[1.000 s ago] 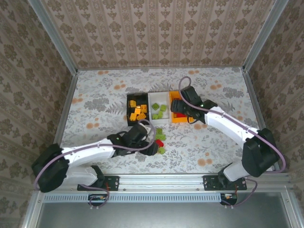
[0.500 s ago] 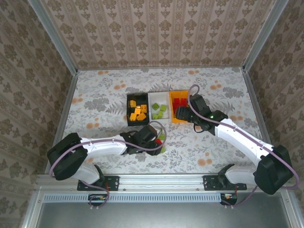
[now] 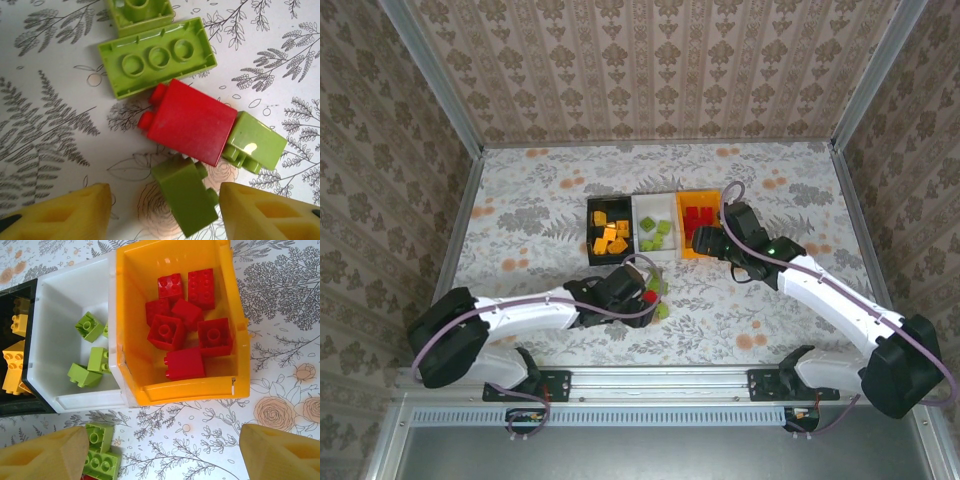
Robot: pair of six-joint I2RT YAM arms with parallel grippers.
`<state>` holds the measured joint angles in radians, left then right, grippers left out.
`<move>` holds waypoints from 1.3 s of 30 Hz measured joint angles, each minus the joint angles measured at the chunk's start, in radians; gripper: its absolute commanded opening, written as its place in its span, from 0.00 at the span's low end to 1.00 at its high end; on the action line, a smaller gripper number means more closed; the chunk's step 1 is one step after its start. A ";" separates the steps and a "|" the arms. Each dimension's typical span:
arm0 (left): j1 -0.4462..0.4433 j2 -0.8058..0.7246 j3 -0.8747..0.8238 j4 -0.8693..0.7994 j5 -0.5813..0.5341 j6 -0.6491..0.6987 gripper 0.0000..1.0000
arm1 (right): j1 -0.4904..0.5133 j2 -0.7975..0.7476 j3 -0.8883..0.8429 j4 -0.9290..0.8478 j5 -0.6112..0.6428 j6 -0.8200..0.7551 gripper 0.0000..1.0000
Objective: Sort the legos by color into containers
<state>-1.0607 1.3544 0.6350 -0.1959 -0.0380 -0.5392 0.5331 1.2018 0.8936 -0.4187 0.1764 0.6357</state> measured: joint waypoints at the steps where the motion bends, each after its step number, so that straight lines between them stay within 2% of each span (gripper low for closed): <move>1: 0.000 -0.008 -0.002 -0.002 0.000 0.000 0.63 | 0.000 0.000 0.000 0.000 0.000 0.000 0.81; 7: 0.000 -0.008 -0.009 0.026 0.024 -0.001 0.61 | 0.000 -0.004 0.000 0.000 0.000 0.000 0.80; 15: 0.000 0.095 -0.011 0.064 0.042 -0.014 0.47 | 0.000 -0.022 0.000 -0.001 0.002 0.000 0.81; 21: 0.000 0.098 -0.018 0.079 0.042 -0.022 0.33 | 0.000 -0.025 0.000 -0.001 0.004 0.000 0.80; 24: 0.000 0.079 -0.024 0.073 0.042 -0.028 0.29 | 0.000 -0.025 0.000 -0.001 0.003 0.000 0.81; 29: 0.009 -0.076 -0.027 0.005 0.037 -0.028 0.28 | 0.000 -0.038 -0.018 0.000 0.003 0.000 0.81; 34: 0.109 -0.154 0.083 -0.074 0.051 0.005 0.28 | 0.012 -0.069 -0.066 0.000 -0.002 0.000 0.81; 39: 0.253 -0.006 0.321 -0.070 0.104 0.056 0.27 | 0.047 -0.073 -0.129 0.000 -0.017 -0.001 0.81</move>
<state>-0.8082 1.3479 0.9558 -0.2661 0.0658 -0.4835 0.5804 1.1290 0.7650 -0.4187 0.1596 0.6350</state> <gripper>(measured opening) 0.280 0.806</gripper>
